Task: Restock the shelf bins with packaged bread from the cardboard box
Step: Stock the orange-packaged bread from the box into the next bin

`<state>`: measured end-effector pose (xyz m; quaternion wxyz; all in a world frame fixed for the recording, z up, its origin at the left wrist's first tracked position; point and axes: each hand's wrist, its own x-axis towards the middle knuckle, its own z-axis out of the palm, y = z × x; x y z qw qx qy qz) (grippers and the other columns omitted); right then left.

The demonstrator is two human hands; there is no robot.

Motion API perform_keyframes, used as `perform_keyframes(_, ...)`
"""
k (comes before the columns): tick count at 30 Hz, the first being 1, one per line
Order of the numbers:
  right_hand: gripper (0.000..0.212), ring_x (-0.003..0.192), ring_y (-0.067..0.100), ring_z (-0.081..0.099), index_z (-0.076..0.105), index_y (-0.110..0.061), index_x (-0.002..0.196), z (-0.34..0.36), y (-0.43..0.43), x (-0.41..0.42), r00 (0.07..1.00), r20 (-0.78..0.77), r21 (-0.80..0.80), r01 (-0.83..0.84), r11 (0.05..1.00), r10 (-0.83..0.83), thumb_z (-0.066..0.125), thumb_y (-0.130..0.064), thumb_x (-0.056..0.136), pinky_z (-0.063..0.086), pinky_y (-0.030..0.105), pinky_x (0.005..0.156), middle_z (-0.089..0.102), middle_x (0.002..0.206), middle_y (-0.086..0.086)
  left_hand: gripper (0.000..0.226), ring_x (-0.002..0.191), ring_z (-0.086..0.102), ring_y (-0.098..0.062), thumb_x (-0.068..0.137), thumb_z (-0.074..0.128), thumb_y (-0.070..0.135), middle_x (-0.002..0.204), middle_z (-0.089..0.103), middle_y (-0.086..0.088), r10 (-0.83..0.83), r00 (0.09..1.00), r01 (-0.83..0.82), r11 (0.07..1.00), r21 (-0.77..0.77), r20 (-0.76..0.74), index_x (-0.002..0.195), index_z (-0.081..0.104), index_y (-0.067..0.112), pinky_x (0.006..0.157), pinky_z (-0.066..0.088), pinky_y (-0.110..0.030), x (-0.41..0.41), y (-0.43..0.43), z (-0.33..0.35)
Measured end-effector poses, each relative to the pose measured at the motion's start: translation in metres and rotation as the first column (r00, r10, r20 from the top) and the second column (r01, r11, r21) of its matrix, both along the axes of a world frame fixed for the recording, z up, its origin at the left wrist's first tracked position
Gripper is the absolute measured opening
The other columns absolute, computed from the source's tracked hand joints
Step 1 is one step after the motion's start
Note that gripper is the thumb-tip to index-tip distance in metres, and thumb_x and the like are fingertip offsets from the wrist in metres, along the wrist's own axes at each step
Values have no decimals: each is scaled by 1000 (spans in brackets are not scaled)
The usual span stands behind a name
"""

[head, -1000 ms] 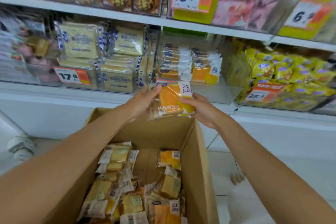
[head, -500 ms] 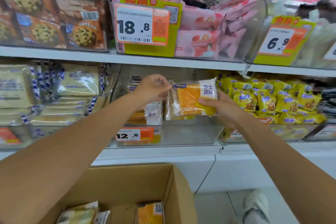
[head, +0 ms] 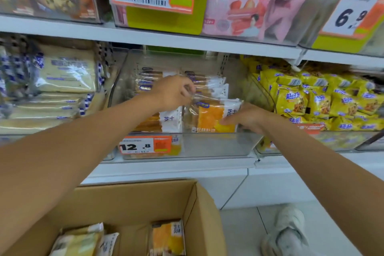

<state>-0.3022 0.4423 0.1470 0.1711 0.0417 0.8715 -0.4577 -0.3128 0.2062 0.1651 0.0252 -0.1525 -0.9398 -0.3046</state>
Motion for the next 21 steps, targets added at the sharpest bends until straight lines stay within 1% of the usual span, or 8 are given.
perform_keyframes(2,36,109,18,57,59,-21,93,1,-6,-1,996,92,7,20,1000,-21,86,-11,71,47,42,104,65,107,1,18,86,60,-8,89,64,16,81,72,13,0,999,-1,999,-35,-33,89,65,34,91,50,-35,-3,0,-10)
perform_keyframes(4,42,111,16,53,50,-23,90,3,-10,-4,994,101,-67,56,996,-50,83,-5,74,46,44,104,58,103,-4,14,92,61,-12,91,64,15,90,71,9,0,999,1,1000,8,-35,91,67,29,90,50,-34,-5,0,-17)
perform_keyframes(9,89,112,21,56,33,-15,132,-11,-11,-14,983,-172,82,86,993,-71,90,-9,64,52,36,91,56,121,3,20,127,45,-23,83,72,27,129,51,1,2,999,-4,999,41,45,97,63,36,109,36,-44,-13,-1,-12)
perform_keyframes(12,113,118,23,54,22,-19,141,-15,-10,-18,993,-114,80,51,995,-41,95,-16,55,52,39,95,53,128,1,88,149,11,-27,72,79,53,162,14,1,-27,986,67,967,-247,164,147,33,41,117,14,-50,-9,1,-10)
perform_keyframes(15,156,125,28,52,5,-34,150,-14,-14,-24,994,104,26,37,999,-39,99,-25,26,51,56,95,47,139,-5,110,152,-2,-29,69,81,56,166,-5,1,-2,987,71,904,-422,162,154,12,45,118,4,-55,-9,7,-8)
perform_keyframes(17,151,121,28,57,19,-30,148,-14,-15,-31,989,144,6,25,1000,-26,100,-21,21,54,56,89,53,137,-2,106,151,1,-30,72,81,51,166,-3,-1,3,990,58,908,-414,143,154,16,42,117,7,-55,-11,9,-6)
perform_keyframes(19,115,110,24,63,38,-27,134,-11,-24,-28,995,84,-53,52,997,-48,99,-9,38,59,47,82,62,126,0,100,151,4,-29,74,81,47,166,2,-2,-2,996,37,920,-390,90,154,22,40,118,10,-55,-12,9,-9)
perform_keyframes(21,88,105,21,65,42,-28,125,-12,-26,-22,996,63,-130,63,989,-56,88,7,59,59,43,82,65,118,0,93,151,7,-25,76,81,42,166,6,1,-10,1000,16,929,-370,17,152,28,38,119,10,-53,-9,8,-15)
